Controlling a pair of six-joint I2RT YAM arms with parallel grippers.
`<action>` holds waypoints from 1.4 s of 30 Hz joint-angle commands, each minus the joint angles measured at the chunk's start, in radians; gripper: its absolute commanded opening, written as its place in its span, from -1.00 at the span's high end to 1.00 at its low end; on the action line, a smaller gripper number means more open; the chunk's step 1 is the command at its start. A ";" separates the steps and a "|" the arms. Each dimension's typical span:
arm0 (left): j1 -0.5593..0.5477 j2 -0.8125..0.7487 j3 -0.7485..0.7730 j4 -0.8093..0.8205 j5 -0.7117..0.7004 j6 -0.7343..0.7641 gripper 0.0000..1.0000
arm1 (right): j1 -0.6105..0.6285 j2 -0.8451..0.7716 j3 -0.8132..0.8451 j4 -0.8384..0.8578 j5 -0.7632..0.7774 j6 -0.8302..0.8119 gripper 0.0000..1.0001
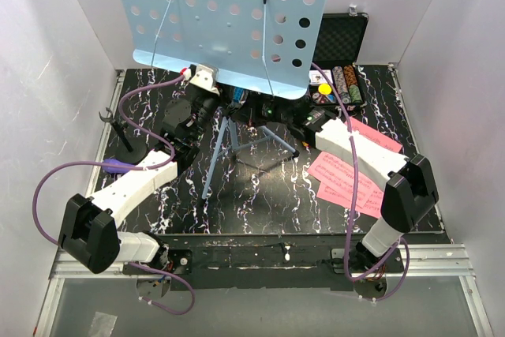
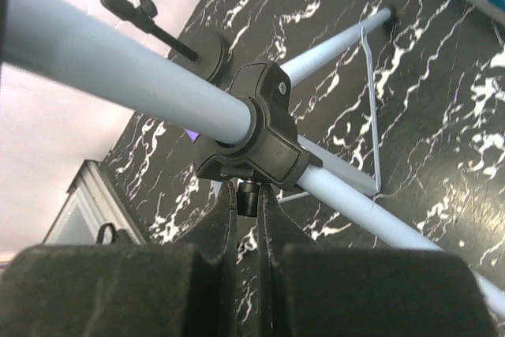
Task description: Pack up the instrument practice props
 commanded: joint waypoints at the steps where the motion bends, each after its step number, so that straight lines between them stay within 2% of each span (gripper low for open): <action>1: -0.007 -0.035 -0.006 -0.126 -0.060 0.044 1.00 | 0.016 -0.033 -0.128 0.207 0.090 -0.235 0.97; 11: -0.007 -0.024 0.002 -0.134 -0.064 0.076 1.00 | 0.082 -0.016 -0.305 0.455 0.474 -0.708 0.97; 15: -0.007 -0.022 -0.006 -0.132 -0.051 0.090 1.00 | 0.141 0.005 -0.392 0.633 0.635 -0.956 0.97; 17: -0.007 -0.019 -0.007 -0.132 -0.048 0.088 1.00 | 0.184 0.030 -0.432 0.777 0.724 -1.163 0.97; 22: -0.007 -0.009 -0.007 -0.137 -0.045 0.082 1.00 | 0.235 0.091 -0.489 1.078 0.765 -1.510 0.97; 31: -0.007 0.002 -0.029 -0.120 -0.028 0.081 1.00 | 0.286 0.093 -0.498 1.164 0.741 -1.748 0.97; 33: -0.007 0.005 -0.032 -0.117 -0.025 0.077 1.00 | 0.287 0.085 -0.498 1.180 0.759 -1.754 0.97; 35: -0.007 0.007 -0.035 -0.111 -0.024 0.076 1.00 | 0.290 0.070 -0.485 1.180 0.843 -1.712 0.97; 36: -0.007 0.007 -0.035 -0.112 -0.028 0.076 1.00 | 0.301 0.061 -0.473 1.177 0.895 -1.670 0.72; 37: -0.007 0.008 -0.033 -0.115 -0.031 0.081 1.00 | 0.310 0.047 -0.462 1.163 0.952 -1.626 0.15; 38: -0.007 0.010 -0.033 -0.115 -0.036 0.082 1.00 | 0.322 0.009 -0.457 1.104 0.975 -1.574 -0.13; 42: -0.007 0.011 -0.032 -0.115 -0.045 0.093 1.00 | 0.335 -0.178 -0.433 0.679 0.898 -1.211 -0.64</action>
